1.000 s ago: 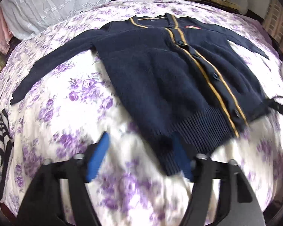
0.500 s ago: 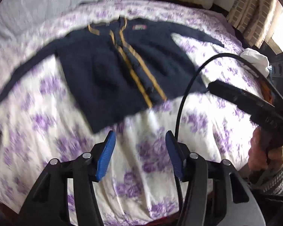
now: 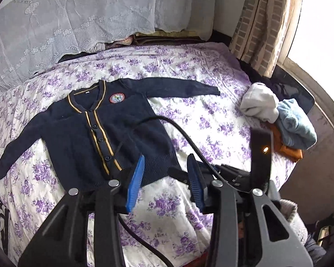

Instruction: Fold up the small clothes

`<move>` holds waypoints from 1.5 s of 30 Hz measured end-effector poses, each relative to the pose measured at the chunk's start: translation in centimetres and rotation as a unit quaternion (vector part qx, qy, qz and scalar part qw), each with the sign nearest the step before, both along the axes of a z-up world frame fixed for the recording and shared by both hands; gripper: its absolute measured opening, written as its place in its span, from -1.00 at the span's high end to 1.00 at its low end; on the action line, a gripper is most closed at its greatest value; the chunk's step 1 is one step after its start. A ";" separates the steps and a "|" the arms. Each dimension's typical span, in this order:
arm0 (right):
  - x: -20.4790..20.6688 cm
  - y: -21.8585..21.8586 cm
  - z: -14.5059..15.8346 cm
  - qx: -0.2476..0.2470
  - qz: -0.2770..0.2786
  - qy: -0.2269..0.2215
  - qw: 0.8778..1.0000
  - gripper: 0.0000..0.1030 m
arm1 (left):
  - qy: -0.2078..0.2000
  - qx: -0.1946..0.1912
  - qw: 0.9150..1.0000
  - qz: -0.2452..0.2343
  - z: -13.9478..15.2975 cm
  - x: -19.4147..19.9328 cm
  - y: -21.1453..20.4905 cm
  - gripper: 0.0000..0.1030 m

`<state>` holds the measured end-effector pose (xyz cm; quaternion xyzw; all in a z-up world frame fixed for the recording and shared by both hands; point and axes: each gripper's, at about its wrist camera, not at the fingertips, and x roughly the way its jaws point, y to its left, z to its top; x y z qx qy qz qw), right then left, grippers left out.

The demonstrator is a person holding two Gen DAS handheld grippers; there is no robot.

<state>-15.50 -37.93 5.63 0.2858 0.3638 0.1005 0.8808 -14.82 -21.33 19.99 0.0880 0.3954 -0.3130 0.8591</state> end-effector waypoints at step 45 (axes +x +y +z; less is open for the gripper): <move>2.2 3.5 -2.0 -0.214 -0.029 0.019 0.976 -0.22 | 0.096 0.051 0.973 0.203 -18.3 10.2 15.9 -0.74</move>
